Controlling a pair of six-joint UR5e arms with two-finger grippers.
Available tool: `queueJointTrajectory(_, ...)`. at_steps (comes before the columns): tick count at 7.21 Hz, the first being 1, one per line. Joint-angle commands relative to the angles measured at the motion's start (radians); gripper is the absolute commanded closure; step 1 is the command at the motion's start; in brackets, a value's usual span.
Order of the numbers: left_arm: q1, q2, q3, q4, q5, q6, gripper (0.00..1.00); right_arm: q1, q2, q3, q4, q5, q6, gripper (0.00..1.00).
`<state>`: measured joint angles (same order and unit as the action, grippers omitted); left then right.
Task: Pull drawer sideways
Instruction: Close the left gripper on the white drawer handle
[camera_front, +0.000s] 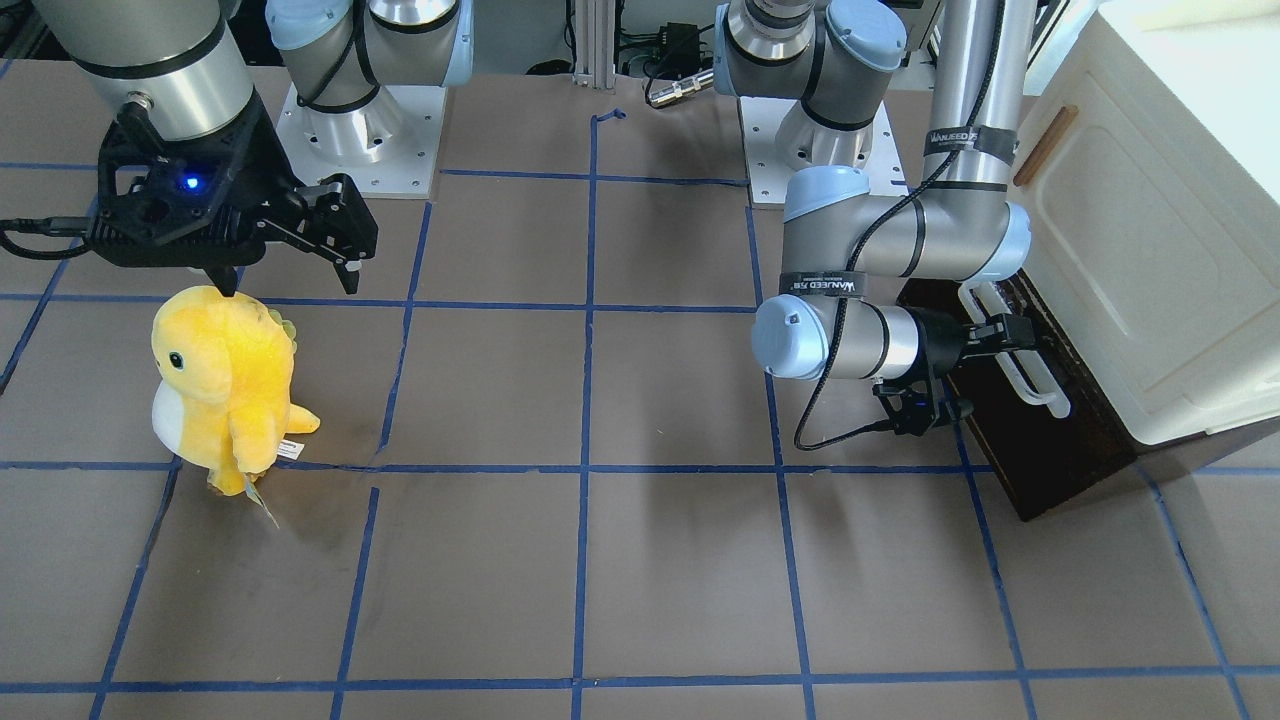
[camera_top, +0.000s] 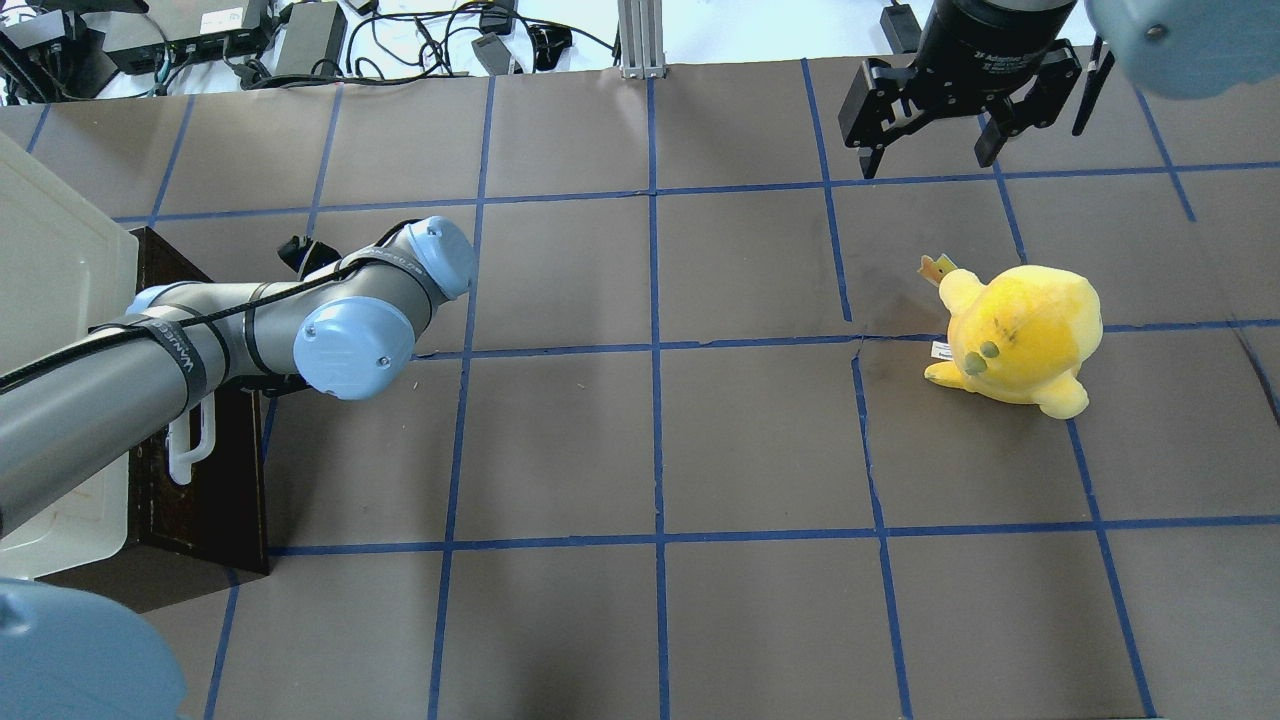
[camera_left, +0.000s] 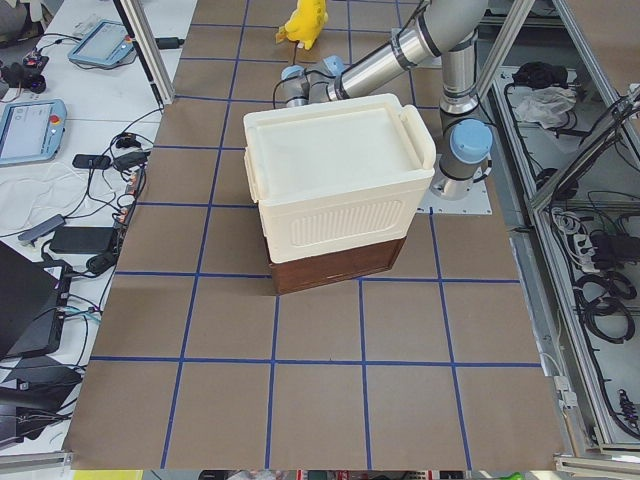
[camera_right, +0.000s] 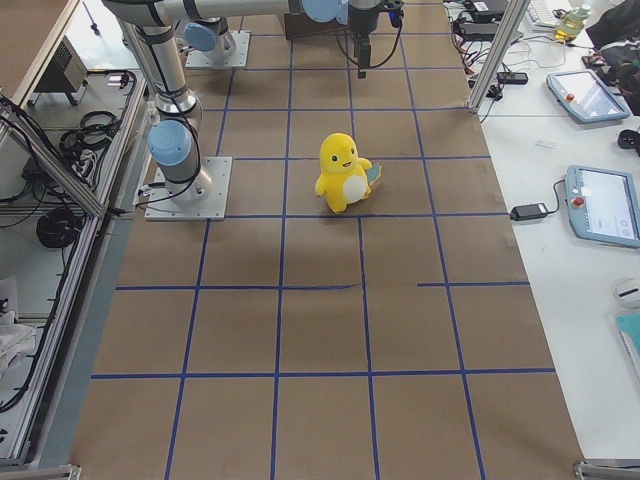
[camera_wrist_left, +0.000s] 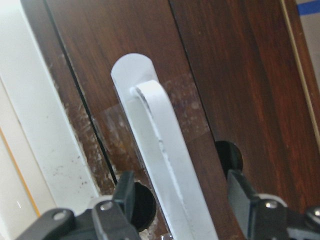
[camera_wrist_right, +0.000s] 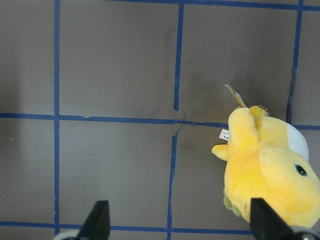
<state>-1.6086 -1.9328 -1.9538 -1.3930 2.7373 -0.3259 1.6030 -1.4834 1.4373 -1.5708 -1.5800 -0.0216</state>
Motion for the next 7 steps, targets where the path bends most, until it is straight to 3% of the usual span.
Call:
queueJointTrajectory(1, 0.007, 0.000, -0.005, 0.000, -0.001, -0.001, 0.43, 0.000, 0.000, 0.000, 0.000, 0.000, 0.000, 0.00)
queueJointTrajectory(7, -0.004, -0.008, 0.003, 0.000, 0.001, 0.008, 0.44, 0.000, 0.000, 0.000, 0.000, 0.000, 0.000, 0.00)
